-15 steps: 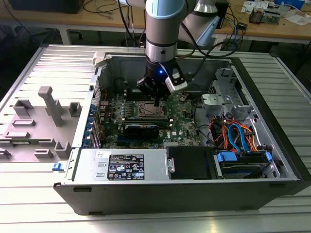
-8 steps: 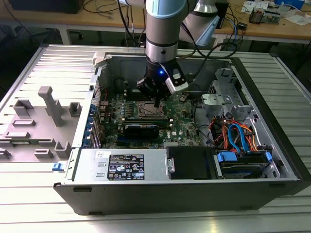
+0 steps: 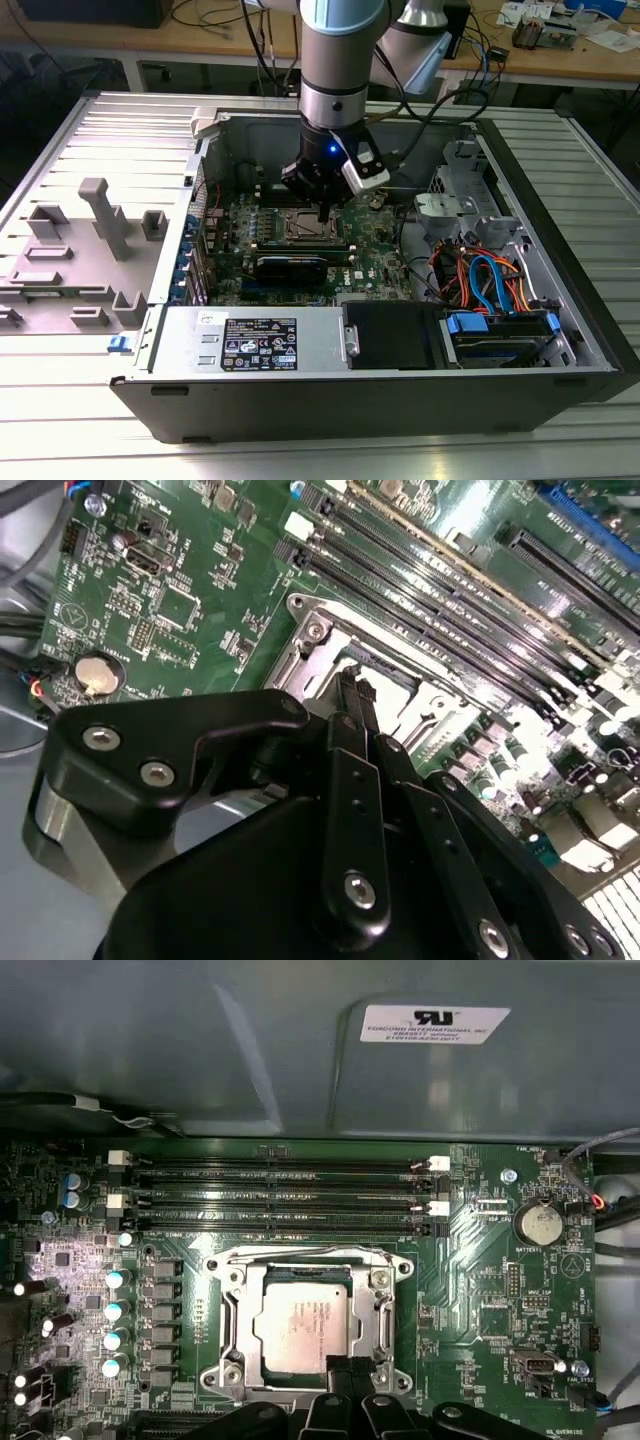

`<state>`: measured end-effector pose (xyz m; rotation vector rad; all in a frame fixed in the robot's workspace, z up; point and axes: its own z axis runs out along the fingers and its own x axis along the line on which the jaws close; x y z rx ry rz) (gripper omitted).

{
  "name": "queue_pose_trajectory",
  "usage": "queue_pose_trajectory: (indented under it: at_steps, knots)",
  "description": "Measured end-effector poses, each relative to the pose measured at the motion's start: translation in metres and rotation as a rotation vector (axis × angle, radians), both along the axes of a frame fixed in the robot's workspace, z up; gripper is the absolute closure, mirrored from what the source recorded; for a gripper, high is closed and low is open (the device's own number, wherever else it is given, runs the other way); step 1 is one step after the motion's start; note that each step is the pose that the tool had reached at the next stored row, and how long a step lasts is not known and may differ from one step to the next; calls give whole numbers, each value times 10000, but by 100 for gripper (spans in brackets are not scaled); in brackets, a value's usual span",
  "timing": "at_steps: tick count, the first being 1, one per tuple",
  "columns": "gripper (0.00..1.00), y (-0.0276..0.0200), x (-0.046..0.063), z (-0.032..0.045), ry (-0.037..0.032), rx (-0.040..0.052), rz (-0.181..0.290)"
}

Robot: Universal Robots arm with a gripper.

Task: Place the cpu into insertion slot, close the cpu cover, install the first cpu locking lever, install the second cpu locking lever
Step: 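Install the second cpu locking lever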

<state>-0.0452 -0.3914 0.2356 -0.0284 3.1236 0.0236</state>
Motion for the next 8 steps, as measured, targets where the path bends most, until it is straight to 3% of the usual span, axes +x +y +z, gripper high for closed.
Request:
queue_pose_trajectory:
  at_steps: [6,8]
  knots:
    - [89,-142,-14,0,0,0,-1]
    - [89,-163,-16,27,1,-1,-2]
